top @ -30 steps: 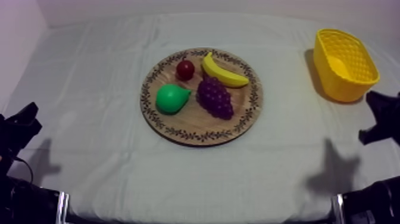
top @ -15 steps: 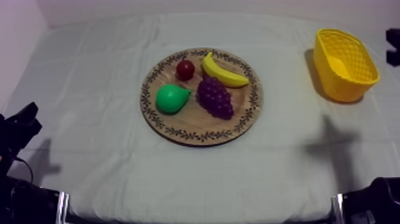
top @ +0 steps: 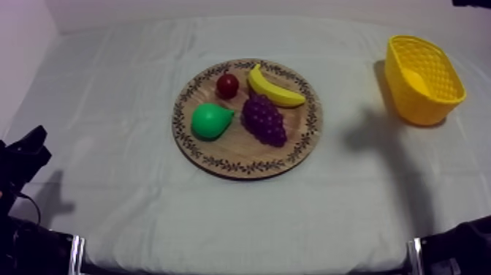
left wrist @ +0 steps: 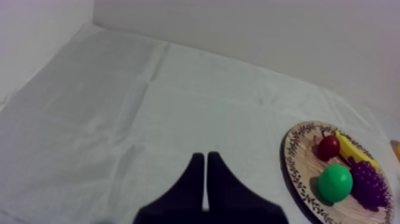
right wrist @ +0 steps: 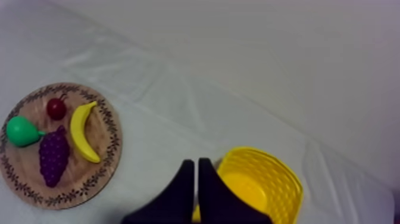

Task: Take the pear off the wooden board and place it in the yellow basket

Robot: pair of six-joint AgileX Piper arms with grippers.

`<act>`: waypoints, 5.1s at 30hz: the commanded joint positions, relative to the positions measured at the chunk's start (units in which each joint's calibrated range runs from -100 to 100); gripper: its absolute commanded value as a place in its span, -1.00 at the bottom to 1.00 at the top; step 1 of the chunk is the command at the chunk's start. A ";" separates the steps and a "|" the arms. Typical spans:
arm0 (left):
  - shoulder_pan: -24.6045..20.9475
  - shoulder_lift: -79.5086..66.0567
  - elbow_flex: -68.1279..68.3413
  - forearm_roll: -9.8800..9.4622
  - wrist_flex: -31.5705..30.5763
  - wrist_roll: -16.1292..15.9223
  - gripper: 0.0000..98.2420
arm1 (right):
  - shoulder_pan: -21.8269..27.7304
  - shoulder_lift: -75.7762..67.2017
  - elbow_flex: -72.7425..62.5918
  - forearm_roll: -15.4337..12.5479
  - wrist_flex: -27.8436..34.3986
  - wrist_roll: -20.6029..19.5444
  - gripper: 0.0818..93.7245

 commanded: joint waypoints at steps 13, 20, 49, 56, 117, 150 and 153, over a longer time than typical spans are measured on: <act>-0.01 0.00 0.05 0.02 -0.01 0.00 -1.00 | -11.46 18.55 -11.98 -2.02 9.45 7.32 -0.91; -0.01 0.00 0.05 0.02 -0.01 -0.01 -1.00 | -15.26 23.60 -12.88 -3.26 9.77 9.98 -0.81; -0.01 0.00 0.05 0.02 -0.01 0.02 -1.00 | -26.36 47.96 -25.53 0.07 10.20 7.22 0.74; -0.01 0.00 0.05 0.02 -0.01 0.02 -1.00 | -28.27 56.42 -28.82 0.54 9.01 7.22 0.77; -0.01 0.00 0.05 0.02 -0.01 0.02 -1.00 | -31.11 50.85 -25.37 0.00 7.94 4.17 -0.49; -0.01 0.00 0.05 0.02 -0.01 0.02 -1.00 | 4.99 33.68 -17.42 2.11 3.23 -6.27 -0.27; -0.01 0.00 0.05 0.02 -0.01 0.02 -1.00 | 7.09 35.49 -14.45 2.52 0.20 -6.18 -0.26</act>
